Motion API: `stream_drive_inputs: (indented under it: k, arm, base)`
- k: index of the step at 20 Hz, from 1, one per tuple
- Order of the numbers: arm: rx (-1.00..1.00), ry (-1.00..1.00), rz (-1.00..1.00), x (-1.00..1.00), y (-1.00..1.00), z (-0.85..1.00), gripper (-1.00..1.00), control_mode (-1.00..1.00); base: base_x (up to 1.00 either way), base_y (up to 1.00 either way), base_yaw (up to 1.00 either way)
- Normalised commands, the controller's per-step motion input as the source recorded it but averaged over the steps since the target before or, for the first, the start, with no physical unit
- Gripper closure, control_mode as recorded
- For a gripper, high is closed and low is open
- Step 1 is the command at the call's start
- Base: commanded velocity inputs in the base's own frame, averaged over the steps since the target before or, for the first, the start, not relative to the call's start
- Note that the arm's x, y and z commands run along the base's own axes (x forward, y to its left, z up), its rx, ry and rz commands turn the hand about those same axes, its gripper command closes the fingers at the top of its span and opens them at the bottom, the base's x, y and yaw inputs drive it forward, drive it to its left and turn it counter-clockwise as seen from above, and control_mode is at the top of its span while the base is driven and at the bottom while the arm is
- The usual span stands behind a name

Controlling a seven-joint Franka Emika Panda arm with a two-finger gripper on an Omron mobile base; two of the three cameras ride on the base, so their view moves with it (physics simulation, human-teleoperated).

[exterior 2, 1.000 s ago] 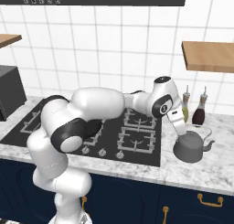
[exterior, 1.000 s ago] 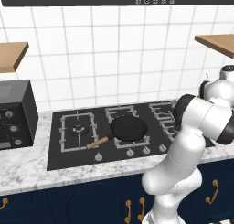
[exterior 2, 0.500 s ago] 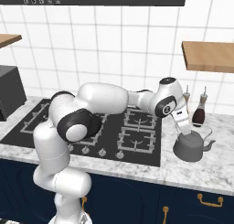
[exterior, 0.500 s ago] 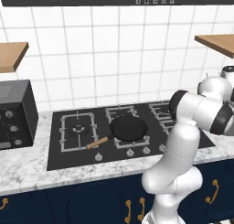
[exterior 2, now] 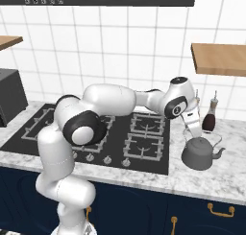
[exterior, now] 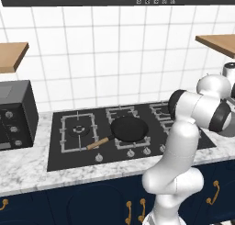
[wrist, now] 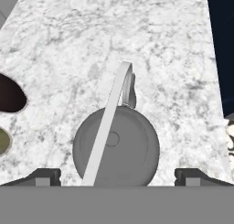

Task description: Pick the kettle from the counter and place it on a stove burner. Then turn the burner on.

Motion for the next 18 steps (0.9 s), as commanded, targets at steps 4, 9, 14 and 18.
stream_drive_inputs:
  k: [4, 9, 14, 18]
  arm:
    - [0.0, -0.01, -0.05, 0.02, 0.0, 0.01, -1.0, -1.0]
    - [0.0, 0.0, -0.08, 0.29, 0.0, -0.19, -1.0, -1.0]
    - [0.0, 0.0, -0.09, 0.27, 0.0, -0.23, -1.0, -1.0]
    - [0.0, 0.0, -0.12, 0.22, 0.0, -0.13, -1.0, -1.0]
  base:
    - [0.0, 0.0, 0.0]
    - [0.0, 0.0, 0.0]
    - [0.0, 0.0, 0.0]
    - [0.0, 0.0, 0.0]
